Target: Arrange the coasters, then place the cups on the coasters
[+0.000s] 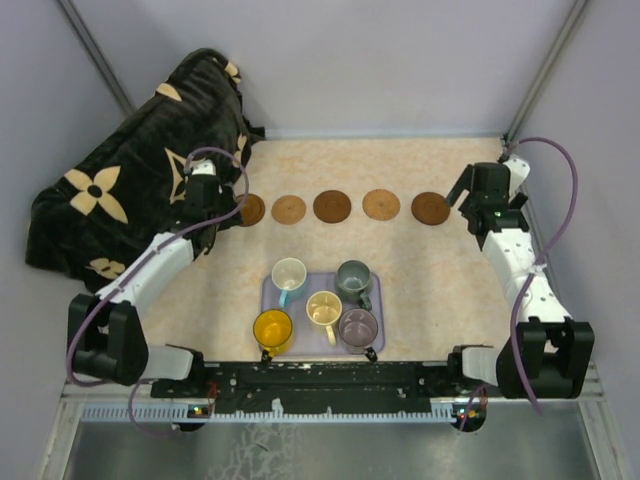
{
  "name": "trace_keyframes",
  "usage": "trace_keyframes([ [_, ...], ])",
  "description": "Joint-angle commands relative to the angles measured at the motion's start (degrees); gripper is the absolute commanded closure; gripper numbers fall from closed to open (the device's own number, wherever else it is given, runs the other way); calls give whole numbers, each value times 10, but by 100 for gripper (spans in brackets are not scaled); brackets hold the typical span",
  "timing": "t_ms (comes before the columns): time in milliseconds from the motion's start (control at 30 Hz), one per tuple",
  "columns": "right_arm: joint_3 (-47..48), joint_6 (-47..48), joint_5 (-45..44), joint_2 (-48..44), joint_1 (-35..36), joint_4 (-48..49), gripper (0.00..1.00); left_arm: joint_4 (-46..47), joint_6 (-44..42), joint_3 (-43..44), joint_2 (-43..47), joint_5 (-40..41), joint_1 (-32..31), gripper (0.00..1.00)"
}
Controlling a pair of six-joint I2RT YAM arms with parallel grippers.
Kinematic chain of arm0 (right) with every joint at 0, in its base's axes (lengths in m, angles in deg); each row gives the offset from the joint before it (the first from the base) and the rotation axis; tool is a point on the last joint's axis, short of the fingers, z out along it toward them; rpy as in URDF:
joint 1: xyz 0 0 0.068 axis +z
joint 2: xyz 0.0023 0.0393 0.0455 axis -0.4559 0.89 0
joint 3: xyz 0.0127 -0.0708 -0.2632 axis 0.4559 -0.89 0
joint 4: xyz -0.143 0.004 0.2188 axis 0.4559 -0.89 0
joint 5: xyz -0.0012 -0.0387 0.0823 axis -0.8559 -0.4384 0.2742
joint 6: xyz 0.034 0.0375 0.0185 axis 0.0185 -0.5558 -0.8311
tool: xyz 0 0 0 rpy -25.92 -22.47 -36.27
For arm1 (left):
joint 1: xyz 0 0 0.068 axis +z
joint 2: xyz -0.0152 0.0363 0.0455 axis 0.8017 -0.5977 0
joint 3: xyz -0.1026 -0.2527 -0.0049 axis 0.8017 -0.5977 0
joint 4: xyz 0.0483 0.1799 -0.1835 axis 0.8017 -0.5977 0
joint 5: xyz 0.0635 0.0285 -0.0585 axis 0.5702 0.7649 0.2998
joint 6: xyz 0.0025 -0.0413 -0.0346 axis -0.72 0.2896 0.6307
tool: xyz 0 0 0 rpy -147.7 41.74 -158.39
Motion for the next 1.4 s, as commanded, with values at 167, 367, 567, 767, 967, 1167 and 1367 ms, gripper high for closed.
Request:
trace_keyframes([
  [167, 14, 14, 18, -66, -2, -54, 1, -49, -6, -27, 115, 15, 4, 28],
  [367, -13, 32, 89, -121, -1, -82, 1, -75, -3, -59, 201, -18, 4, 28],
  [567, -54, 19, 101, -182, 63, -147, 1, -100, 33, -99, 264, -80, 3, 26],
  [767, -61, -30, 55, -205, 197, -238, 5, -101, 51, -128, 292, -89, -33, 23],
  [967, -73, -101, 28, -206, 309, -270, 12, -109, 80, -140, 282, -35, -124, 21],
  [1167, -87, -151, 18, -190, 412, -274, 20, -100, 77, -158, 290, -48, -125, 21],
  [1367, -91, -193, 6, -143, 505, -249, 20, -99, 77, -157, 275, -60, -125, 20],
])
